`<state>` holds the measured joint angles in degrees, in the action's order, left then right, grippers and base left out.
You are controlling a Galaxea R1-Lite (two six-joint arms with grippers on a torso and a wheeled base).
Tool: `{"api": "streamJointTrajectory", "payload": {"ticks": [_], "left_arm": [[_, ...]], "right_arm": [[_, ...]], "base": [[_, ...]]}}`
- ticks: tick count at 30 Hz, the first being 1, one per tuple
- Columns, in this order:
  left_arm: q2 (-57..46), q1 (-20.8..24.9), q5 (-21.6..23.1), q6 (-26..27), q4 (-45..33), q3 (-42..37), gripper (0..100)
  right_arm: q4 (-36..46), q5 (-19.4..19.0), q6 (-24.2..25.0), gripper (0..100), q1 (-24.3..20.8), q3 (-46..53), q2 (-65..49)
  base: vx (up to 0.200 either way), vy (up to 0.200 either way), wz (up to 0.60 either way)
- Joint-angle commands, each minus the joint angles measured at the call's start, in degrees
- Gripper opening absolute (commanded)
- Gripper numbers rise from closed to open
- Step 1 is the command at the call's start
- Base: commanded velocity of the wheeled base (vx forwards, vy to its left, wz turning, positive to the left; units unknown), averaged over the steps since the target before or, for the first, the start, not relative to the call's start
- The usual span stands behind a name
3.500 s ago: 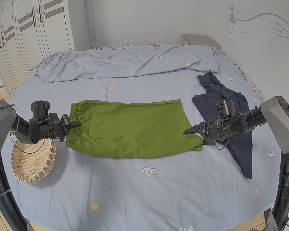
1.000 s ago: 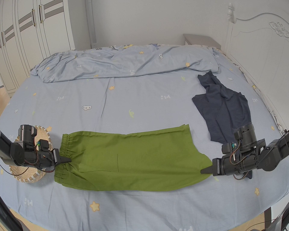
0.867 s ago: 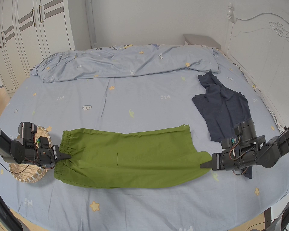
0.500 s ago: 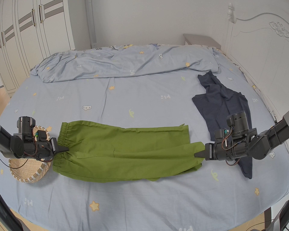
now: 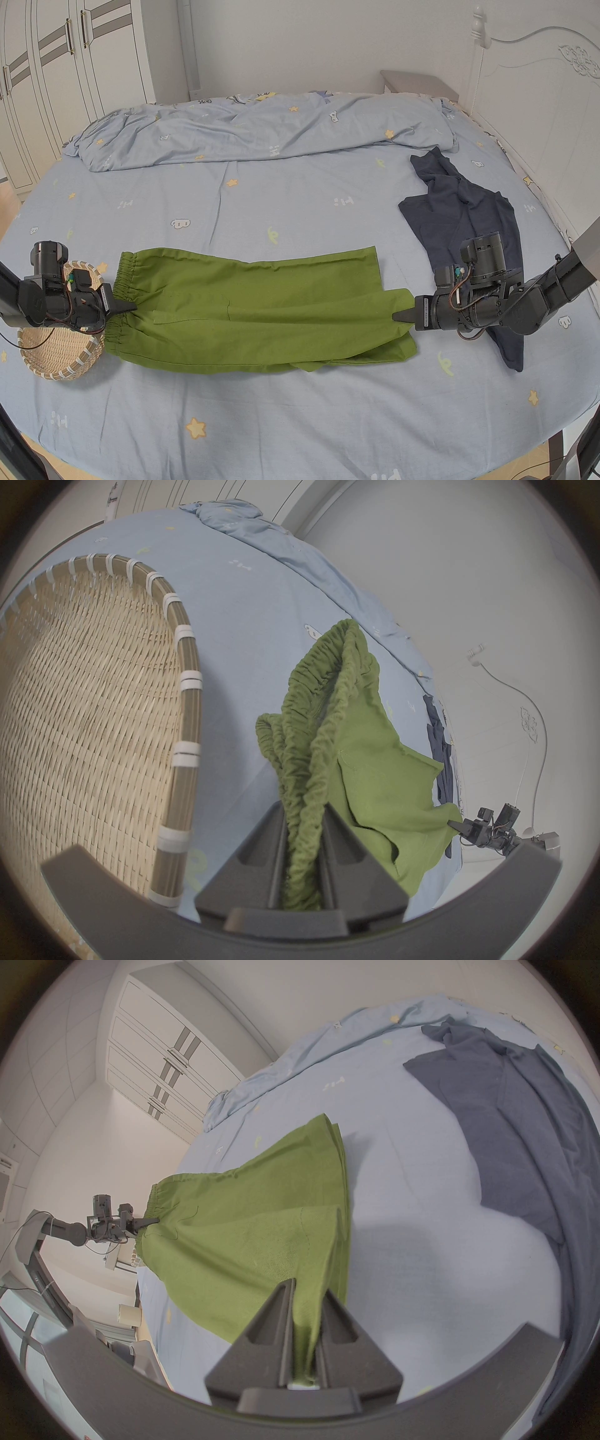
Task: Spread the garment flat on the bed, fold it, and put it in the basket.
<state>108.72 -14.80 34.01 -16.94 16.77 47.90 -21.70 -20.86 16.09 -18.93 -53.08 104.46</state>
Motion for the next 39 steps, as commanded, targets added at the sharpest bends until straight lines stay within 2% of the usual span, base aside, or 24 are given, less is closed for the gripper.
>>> {"api": "streamJointTrajectory", "payload": {"ticks": [1,10,13,17,18,29,31,33,34,35,39], "left_arm": [[0.27,0.3,0.09,0.07,-0.08,-0.08,0],[0.36,0.39,0.09,0.07,0.01,-0.17,0],[0.27,0.39,0.09,0.07,0.01,-0.35,0],[0.27,0.39,0.09,0.16,0.01,-0.35,0],[0.27,0.39,0.09,0.16,0.01,-0.35,0],[0.18,0.39,0.09,0.07,0.01,-0.35,0],[0.18,0.47,0.09,0.07,0.01,-0.44,0],[0.18,0.47,0.18,0.07,0.01,-0.52,0],[0.18,0.47,0.18,0.07,0.01,-0.52,0],[0.09,0.47,0.09,0.07,0.01,-0.52,0],[0.09,0.47,0.09,0.07,0.01,-0.52,0]], "right_arm": [[0.69,0.03,0.08,0,-0.49,1.4,0.57],[2.63,0.29,-0.53,0,0.21,6.76,0.22],[1.57,0.29,-2.12,0,1.79,6.23,1.97],[-1.77,0.03,-1.59,0,3.02,5.88,2.06],[-1.86,-0.06,-1.59,100,3.02,5.88,2.06],[-2.03,-0.15,-1.59,100,2.5,6.67,0.13],[-0.98,-1.47,-0.53,100,2.5,6.41,-0.31],[0.87,-4.81,1.57,100,2.85,5.7,-1.19],[0.87,-4.81,1.57,100,2.85,5.7,-1.19],[2.36,-7.09,2.98,100,3.29,4.74,-1.54],[4.74,-11.4,3.77,100,4.78,3.6,-1.54]], "base": [[0.0,0.0,0.0],[0.0,0.0,0.0],[0.0,0.0,0.0],[0.0,0.0,0.0],[0.0,0.0,0.0],[0.0,0.0,0.0],[0.0,0.0,0.0],[0.0,0.0,0.0],[0.0,0.0,0.0],[0.0,0.0,0.0],[0.0,0.0,0.0]]}}
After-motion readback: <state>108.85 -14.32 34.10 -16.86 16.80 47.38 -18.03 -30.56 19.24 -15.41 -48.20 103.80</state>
